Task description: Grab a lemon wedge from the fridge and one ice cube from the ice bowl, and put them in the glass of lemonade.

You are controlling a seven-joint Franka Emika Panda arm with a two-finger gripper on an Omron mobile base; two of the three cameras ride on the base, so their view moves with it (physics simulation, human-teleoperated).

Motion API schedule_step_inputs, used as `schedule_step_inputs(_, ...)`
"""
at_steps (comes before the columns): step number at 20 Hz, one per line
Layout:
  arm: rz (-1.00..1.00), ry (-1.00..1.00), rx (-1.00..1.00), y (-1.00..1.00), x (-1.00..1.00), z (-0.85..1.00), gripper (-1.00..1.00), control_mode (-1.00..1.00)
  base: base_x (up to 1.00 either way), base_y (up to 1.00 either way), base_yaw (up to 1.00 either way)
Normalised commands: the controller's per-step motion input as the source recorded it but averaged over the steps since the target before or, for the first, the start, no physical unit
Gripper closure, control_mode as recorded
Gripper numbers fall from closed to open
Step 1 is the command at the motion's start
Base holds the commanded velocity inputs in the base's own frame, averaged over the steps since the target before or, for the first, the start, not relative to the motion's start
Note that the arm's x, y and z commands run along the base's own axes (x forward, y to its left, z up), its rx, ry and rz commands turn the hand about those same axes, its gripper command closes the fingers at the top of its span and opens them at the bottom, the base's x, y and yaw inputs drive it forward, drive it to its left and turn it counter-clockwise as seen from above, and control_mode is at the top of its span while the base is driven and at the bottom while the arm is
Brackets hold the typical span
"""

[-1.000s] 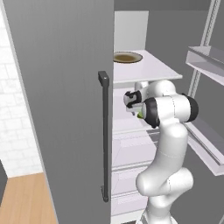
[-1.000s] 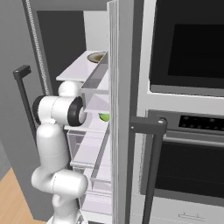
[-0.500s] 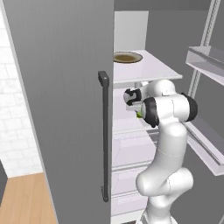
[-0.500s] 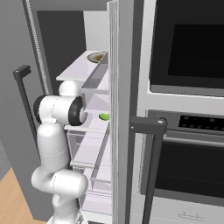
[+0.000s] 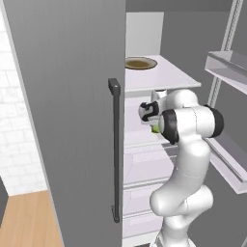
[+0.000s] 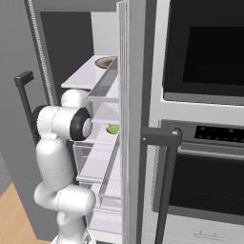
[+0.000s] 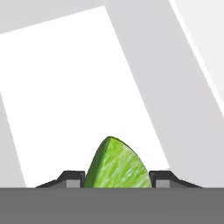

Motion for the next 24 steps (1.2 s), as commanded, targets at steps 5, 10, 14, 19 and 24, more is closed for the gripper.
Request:
schedule_step_inputs(5,0.00,-0.21,0.00,0.00,-0.79,-0.19,1.00,-1.00,0.00,0.00,0.00)
schedule_step_inputs(10,0.00,-0.28,0.00,0.01,-0.97,0.21,1.00,-1.00,0.00,0.00,0.00)
schedule_step_inputs(14,0.03,-0.09,0.00,0.11,-0.70,0.93,1.00,-1.00,0.00,0.00,0.00)
schedule_step_inputs(19,0.10,0.01,0.00,0.24,-0.50,1.00,1.00,-1.00,0.00,0.00,0.00)
schedule_step_inputs(24,0.14,0.17,0.00,0.21,-0.67,1.00,1.00,-1.00,0.00,0.00,0.00)
